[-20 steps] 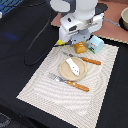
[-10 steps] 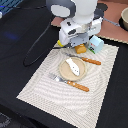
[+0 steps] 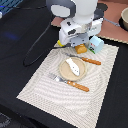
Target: Interact with the objects in diverse but meaningful ways.
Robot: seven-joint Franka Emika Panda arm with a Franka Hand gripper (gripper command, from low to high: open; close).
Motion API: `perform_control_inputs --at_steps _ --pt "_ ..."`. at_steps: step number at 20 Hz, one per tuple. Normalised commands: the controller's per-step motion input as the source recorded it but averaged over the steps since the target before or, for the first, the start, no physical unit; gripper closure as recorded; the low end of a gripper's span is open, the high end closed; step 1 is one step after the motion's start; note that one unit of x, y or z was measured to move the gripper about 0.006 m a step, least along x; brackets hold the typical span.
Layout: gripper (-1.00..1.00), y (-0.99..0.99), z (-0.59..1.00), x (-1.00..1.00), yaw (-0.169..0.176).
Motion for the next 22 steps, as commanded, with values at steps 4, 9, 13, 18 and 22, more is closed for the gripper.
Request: perform_control_inputs --at_steps 4,9,13,18,22 --pt "1.0 -0.16 0.92 -0.36 -0.046" --pt "1.0 -0.66 0.35 -0.03 -0.079" --pt "1.0 -0.84 0.12 0.0 -0.068" --pt "1.0 -0.99 0.09 0.01 -0.012" --pt "1.0 -1.0 0.09 0.03 0.0"
